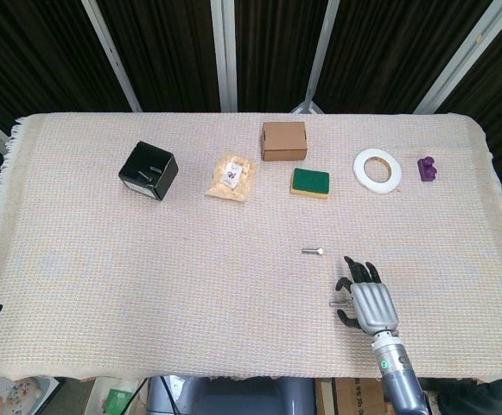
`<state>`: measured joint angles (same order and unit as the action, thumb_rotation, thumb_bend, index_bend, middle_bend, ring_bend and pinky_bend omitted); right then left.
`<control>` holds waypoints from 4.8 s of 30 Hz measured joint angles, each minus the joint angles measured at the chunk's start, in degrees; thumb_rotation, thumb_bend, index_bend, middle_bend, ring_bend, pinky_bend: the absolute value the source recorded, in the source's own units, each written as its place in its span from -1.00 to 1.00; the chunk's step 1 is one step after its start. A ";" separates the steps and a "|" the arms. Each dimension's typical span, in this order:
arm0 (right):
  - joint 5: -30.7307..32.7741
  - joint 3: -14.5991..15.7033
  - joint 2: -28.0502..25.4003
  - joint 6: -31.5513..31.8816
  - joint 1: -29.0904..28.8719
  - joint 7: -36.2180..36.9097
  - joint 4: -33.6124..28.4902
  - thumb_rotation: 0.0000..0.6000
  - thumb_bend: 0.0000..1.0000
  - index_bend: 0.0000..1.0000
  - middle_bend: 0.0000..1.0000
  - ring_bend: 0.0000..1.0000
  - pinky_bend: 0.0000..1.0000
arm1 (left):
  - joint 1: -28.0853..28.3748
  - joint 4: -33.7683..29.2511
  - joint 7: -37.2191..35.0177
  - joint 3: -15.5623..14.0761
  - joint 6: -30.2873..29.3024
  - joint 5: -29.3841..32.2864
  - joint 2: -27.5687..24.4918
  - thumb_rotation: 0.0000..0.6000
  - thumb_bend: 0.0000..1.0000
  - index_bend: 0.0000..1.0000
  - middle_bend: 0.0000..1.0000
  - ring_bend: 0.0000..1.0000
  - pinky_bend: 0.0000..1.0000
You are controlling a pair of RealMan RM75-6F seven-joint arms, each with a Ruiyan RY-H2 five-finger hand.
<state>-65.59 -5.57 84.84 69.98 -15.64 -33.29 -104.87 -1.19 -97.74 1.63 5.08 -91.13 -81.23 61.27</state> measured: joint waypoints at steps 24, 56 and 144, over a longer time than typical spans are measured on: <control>3.00 1.18 2.71 -0.11 -1.77 -1.29 3.06 1.00 -0.37 0.00 -0.93 -0.81 -0.88 | 0.07 -0.13 0.85 0.06 -0.06 0.15 0.26 1.00 -0.76 -0.91 -0.92 -1.00 -0.69; 7.51 0.59 4.74 -0.72 -4.61 -2.42 4.47 1.00 -0.33 0.17 -0.92 -0.79 -0.87 | 0.34 -0.28 1.78 0.24 0.23 0.59 0.52 1.00 -0.76 -0.91 -0.92 -1.00 -0.69; 11.14 0.17 -3.56 -2.39 -7.40 6.52 -2.10 1.00 -0.26 -0.09 -0.91 -0.81 -0.83 | 0.50 -0.53 3.06 0.08 0.29 0.56 0.85 1.00 -0.76 -0.90 -0.92 -1.00 -0.69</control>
<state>-54.44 -5.39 81.28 67.58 -23.04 -26.77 -106.97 -0.69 -98.27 4.69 5.16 -90.84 -80.67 62.11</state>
